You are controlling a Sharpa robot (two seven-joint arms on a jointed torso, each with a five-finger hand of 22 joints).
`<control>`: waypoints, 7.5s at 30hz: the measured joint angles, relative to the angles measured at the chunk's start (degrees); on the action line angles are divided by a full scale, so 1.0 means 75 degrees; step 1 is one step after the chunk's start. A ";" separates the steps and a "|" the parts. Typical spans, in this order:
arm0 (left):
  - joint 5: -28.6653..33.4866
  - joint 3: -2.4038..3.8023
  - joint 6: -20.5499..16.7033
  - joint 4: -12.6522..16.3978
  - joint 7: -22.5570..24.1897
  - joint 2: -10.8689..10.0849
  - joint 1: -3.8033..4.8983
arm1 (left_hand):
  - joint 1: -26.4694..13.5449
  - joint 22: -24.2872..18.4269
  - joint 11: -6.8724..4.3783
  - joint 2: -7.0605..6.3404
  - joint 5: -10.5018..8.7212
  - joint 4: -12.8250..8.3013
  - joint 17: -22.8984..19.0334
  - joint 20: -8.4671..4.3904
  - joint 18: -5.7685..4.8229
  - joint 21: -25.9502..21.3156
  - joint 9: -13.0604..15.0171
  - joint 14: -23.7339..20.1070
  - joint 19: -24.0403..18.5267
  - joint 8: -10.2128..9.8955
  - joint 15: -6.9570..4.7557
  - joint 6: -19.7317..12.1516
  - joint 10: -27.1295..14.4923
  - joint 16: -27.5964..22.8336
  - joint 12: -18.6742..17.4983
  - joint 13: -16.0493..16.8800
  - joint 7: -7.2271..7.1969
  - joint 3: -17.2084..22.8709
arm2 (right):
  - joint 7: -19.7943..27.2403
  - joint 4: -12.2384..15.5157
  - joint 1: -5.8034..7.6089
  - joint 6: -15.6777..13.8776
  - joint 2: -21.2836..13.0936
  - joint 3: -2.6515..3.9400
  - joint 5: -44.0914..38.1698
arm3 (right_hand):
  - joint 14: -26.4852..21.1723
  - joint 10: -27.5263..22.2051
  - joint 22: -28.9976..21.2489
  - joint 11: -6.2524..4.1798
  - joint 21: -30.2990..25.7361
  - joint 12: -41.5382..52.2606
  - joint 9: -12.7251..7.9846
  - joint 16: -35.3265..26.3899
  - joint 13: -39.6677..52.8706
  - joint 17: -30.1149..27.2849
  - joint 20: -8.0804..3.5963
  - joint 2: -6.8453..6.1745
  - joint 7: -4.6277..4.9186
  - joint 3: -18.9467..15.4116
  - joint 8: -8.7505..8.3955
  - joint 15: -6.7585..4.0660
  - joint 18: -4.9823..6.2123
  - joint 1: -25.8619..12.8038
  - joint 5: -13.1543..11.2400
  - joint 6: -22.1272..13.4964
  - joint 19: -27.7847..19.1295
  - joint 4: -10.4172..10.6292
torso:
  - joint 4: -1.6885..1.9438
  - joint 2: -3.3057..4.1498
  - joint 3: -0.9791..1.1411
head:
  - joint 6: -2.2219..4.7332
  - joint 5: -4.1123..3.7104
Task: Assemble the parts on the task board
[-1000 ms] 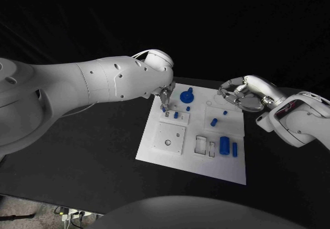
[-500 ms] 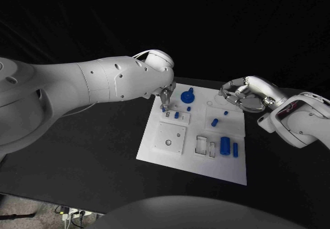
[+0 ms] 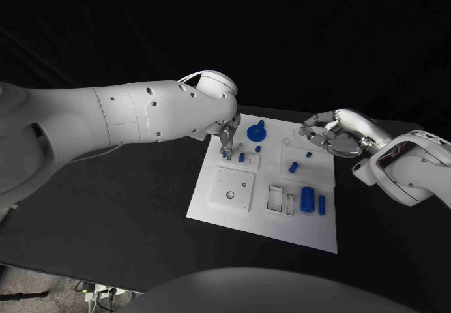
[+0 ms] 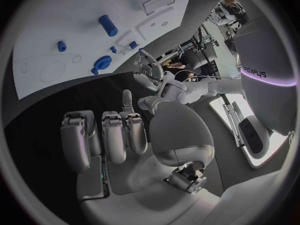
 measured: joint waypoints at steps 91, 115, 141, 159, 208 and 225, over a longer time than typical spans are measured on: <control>0.0508 -0.0106 -0.2623 0.0892 -0.0764 -0.0670 -0.0389 | -0.0099 -0.0002 -0.0052 0.0203 0.0236 -0.0016 -0.0005 -0.0080 0.0000 -0.0238 0.0269 0.0002 -0.0028 -0.0004 -0.0110 0.0000 0.0000 0.0000 0.0000 0.0000 0.0000 -0.0093 | -0.0048 -0.0109 -0.0359 -0.0004 -0.0038 -0.0004 0.0002 | 0.0000 0.0000 0.0001 0.0000 -0.0089 0.0000 0.0180 0.0000 0.0000 0.0003 0.0000 -0.0170 0.0000 0.0157 0.0059 0.0000 0.0000 0.0230 0.0190 0.0000 0.0000 -0.0074 | -0.0005 0.0004 -0.0023 | 0.0000 0.0031; 0.0525 -0.0100 -0.2624 0.0896 -0.0764 -0.0668 -0.0404 | -0.0090 -0.0003 -0.0052 0.0213 0.0262 -0.0016 0.0001 -0.0080 0.0000 -0.0270 0.0281 0.0002 -0.0028 0.0018 -0.0109 0.0000 0.0000 0.0000 0.0000 0.0000 0.0000 -0.0097 | -0.0074 -0.0109 -0.0379 -0.0003 -0.0044 -0.0004 0.0002 | 0.0000 0.0000 -0.0001 0.0000 -0.0117 0.0000 0.0211 0.0000 0.0000 0.0001 0.0000 -0.0168 0.0000 0.0178 0.0059 0.0000 0.0000 0.0290 0.0293 0.0000 0.0000 -0.0095 | -0.0004 -0.0001 -0.0023 | 0.0000 0.0047; 0.0526 -0.0095 -0.2594 0.0914 -0.0764 -0.0675 -0.0419 | -0.0090 -0.0003 -0.0051 0.0212 0.0255 -0.0082 -0.0001 -0.0080 0.0001 -0.0305 0.0308 0.0002 -0.0028 -0.0015 -0.0109 0.0000 0.0000 0.0000 0.0000 0.0000 0.0000 -0.0069 | -0.0101 -0.0136 -0.0427 0.0000 -0.0022 -0.0004 0.0002 | 0.0000 0.0000 -0.0003 0.0000 -0.0116 0.0000 0.0237 0.0000 0.0000 0.0000 0.0000 -0.0200 0.0000 0.0200 0.0059 0.0000 0.0000 0.0322 0.0369 0.0000 0.0000 -0.0073 | -0.0007 -0.0001 -0.0026 | 0.0000 0.0055; 0.0515 -0.0081 -0.2580 0.0811 -0.0761 -0.0604 -0.0464 | -0.0069 -0.0003 -0.0051 0.0234 0.0299 -0.0130 -0.0003 -0.0080 0.0000 -0.0388 0.0328 0.0002 -0.0028 -0.0019 -0.0109 -0.0032 0.0000 0.0000 0.0000 0.0000 -0.0032 -0.0150 | -0.0114 -0.0140 -0.0430 0.0006 -0.0026 -0.0004 0.0002 | 0.0000 0.0000 -0.0004 0.0000 -0.0116 0.0000 0.0257 0.0000 0.0000 0.0000 0.0000 -0.0200 0.0000 0.0221 0.0059 0.0000 0.0000 0.0322 0.0412 0.0000 0.0000 -0.0095 | -0.0008 -0.0002 -0.0026 | 0.0000 0.0042; -0.1052 -0.0090 -0.4641 0.2394 -0.0770 -0.1614 -0.0806 | 0.0303 -0.0003 -0.0040 0.0140 0.0023 -0.0249 -0.0005 -0.0109 0.0001 -0.0459 0.0275 0.0002 0.0000 -0.0314 -0.0109 -0.0030 -0.0007 0.0000 0.0000 0.0000 -0.0028 -0.0193 | -0.0089 -0.0229 -0.0640 -0.0061 -0.0098 -0.0004 0.0005 | 0.0000 0.0000 -0.0002 0.0000 -0.0180 0.0000 0.0270 0.0000 0.0000 0.0004 0.0000 -0.0241 0.0035 0.0242 0.0059 0.0000 0.0000 0.0362 0.0483 -0.0089 0.0000 -0.0116 | -0.0004 -0.0010 -0.0023 | 0.0000 0.0028; -0.1160 -0.0099 -0.4976 0.2208 -0.0770 -0.1590 -0.1031 | 0.0249 -0.0003 -0.0055 0.0087 -0.0010 -0.0223 -0.0001 -0.0108 0.0001 -0.0459 0.0280 0.0002 0.0000 -0.0359 -0.0109 0.0025 0.0003 0.0000 0.0000 0.0000 0.0026 -0.0070 | -0.0078 -0.0239 -0.0677 -0.0093 -0.0104 -0.0004 0.0018 | 0.0000 0.0000 -0.0003 0.0000 -0.0224 0.0000 0.0268 0.0000 0.0000 0.0002 0.0000 -0.0210 0.0035 0.0263 0.0059 0.0000 0.0000 0.0392 0.0513 -0.0145 0.0000 -0.0094 | -0.0004 0.0000 -0.0026 | 0.0000 0.0018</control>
